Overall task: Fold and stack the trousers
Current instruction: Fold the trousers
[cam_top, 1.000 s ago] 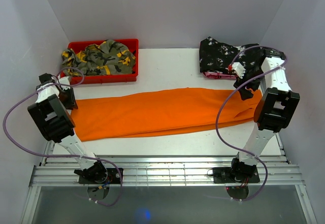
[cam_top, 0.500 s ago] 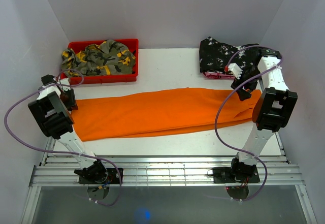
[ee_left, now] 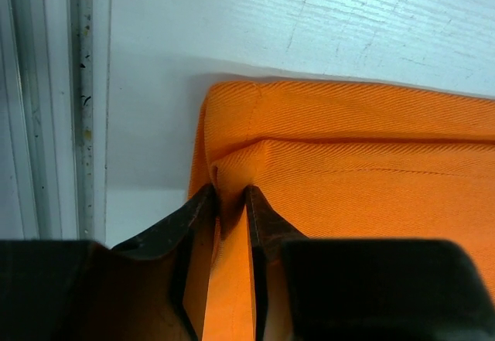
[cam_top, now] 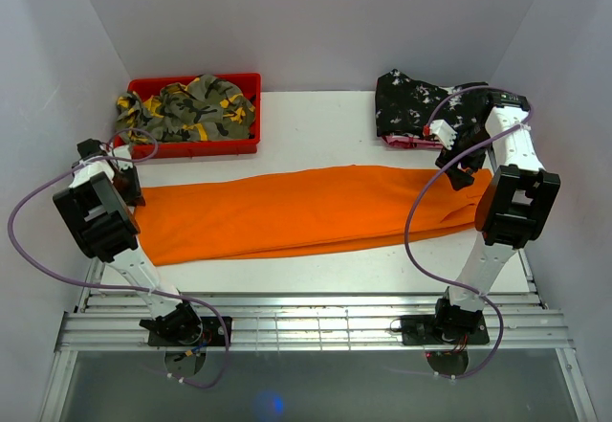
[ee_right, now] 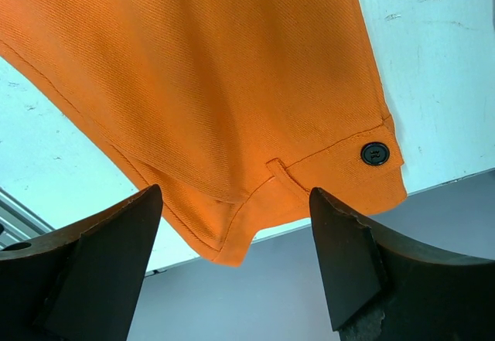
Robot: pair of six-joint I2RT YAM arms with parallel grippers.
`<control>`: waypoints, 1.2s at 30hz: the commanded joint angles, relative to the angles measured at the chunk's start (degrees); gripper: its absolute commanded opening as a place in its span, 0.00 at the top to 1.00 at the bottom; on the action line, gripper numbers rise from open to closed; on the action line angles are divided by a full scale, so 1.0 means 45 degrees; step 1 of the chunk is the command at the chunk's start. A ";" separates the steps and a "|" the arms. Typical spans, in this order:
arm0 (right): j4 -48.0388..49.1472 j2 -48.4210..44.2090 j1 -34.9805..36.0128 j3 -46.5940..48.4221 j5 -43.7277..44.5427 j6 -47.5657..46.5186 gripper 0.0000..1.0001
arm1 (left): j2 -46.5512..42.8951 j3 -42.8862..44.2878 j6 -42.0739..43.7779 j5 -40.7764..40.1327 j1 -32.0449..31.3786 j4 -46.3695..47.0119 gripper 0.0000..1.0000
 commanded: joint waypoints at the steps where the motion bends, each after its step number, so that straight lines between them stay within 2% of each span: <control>1: -0.0289 0.0089 -0.0004 0.0244 0.0000 -0.0202 0.18 | -0.0872 0.0456 0.0184 -0.0257 -0.0009 0.0084 0.67; 3: -0.0289 0.0108 -0.0004 0.0302 0.0000 -0.0202 0.18 | -0.0794 0.0515 0.0145 -0.0335 -0.0009 0.0065 0.60; 5: -0.0289 0.0108 -0.0004 0.0322 0.0000 -0.0222 0.18 | -0.0715 0.0573 0.0087 -0.0296 -0.0028 0.0025 0.59; 9: -0.0289 0.0070 -0.0004 0.0205 0.0058 -0.0280 0.20 | -0.0696 0.0612 -0.0011 -0.0179 -0.0067 0.0006 0.68; 13: -0.0270 0.0050 -0.0004 0.0107 0.0097 -0.0300 0.21 | -0.0793 0.0632 0.0027 -0.0218 -0.0126 -0.0014 0.88; 15: -0.0270 0.0050 -0.0004 0.0068 0.0059 -0.0300 0.22 | -0.0930 0.0690 -0.0011 -0.0277 -0.0165 -0.0014 0.90; 17: -0.0270 0.0050 -0.0004 0.0010 0.0039 -0.0281 0.22 | -0.1047 0.0768 0.0008 -0.0296 -0.0165 -0.0091 0.99; 18: -0.0270 0.0050 -0.0004 0.0010 0.0039 -0.0280 0.22 | -0.1222 0.0807 0.0008 -0.0374 -0.0184 -0.0092 1.00; 27: -0.0250 -0.0243 -0.0004 -0.0537 0.0292 -0.0397 0.24 | -0.1868 0.1374 0.0243 -0.0589 -0.0262 -0.0639 1.00; 36: -0.0270 -0.0262 -0.0023 -0.0576 0.0547 -0.0456 0.26 | -0.1184 0.2428 0.0301 -0.0764 -0.0730 -0.0756 1.00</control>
